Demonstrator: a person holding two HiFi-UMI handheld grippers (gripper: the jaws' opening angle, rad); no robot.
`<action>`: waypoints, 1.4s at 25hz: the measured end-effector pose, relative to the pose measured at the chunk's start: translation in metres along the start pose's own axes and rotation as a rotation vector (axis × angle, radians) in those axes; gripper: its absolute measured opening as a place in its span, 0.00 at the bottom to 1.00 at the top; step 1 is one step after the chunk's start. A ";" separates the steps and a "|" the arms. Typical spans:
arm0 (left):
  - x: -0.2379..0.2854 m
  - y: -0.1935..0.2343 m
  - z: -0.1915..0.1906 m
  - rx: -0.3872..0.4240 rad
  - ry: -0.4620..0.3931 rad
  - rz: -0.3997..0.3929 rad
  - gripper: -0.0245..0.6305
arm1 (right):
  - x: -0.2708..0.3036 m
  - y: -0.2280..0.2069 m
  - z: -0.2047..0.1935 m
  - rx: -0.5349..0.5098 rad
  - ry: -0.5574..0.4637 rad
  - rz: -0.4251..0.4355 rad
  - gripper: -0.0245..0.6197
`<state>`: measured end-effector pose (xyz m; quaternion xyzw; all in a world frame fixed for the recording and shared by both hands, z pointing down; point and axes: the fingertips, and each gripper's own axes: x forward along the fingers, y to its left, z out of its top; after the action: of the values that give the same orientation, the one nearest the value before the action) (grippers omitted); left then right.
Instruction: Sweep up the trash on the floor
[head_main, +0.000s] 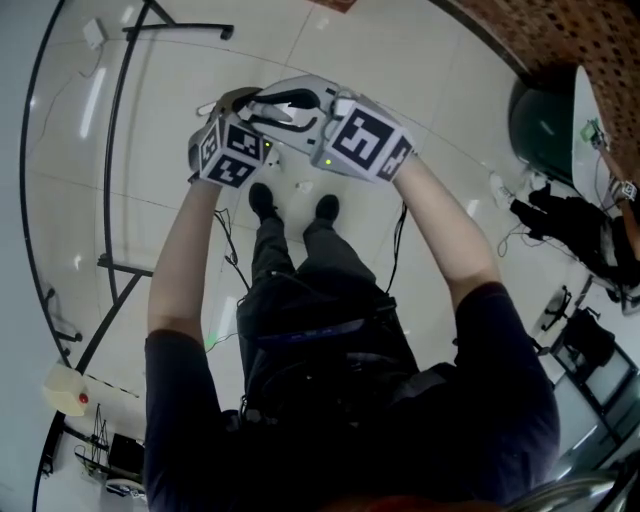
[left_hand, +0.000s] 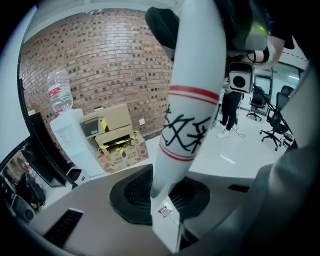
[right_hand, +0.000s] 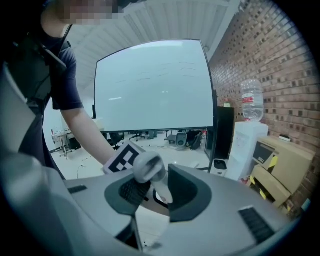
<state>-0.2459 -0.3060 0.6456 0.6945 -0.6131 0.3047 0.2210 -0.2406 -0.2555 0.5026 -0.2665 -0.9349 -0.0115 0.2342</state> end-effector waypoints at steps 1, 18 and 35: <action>0.004 -0.003 -0.005 -0.010 0.013 0.006 0.13 | 0.002 0.001 -0.007 -0.005 0.015 0.004 0.24; 0.036 -0.043 -0.015 -0.076 0.010 -0.021 0.14 | -0.012 0.020 -0.053 0.024 0.052 0.143 0.26; 0.019 -0.102 -0.032 -0.121 -0.008 -0.023 0.16 | -0.037 0.079 -0.077 0.029 0.027 0.155 0.27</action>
<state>-0.1494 -0.2828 0.6886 0.6881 -0.6233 0.2615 0.2637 -0.1401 -0.2176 0.5464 -0.3343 -0.9083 0.0164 0.2509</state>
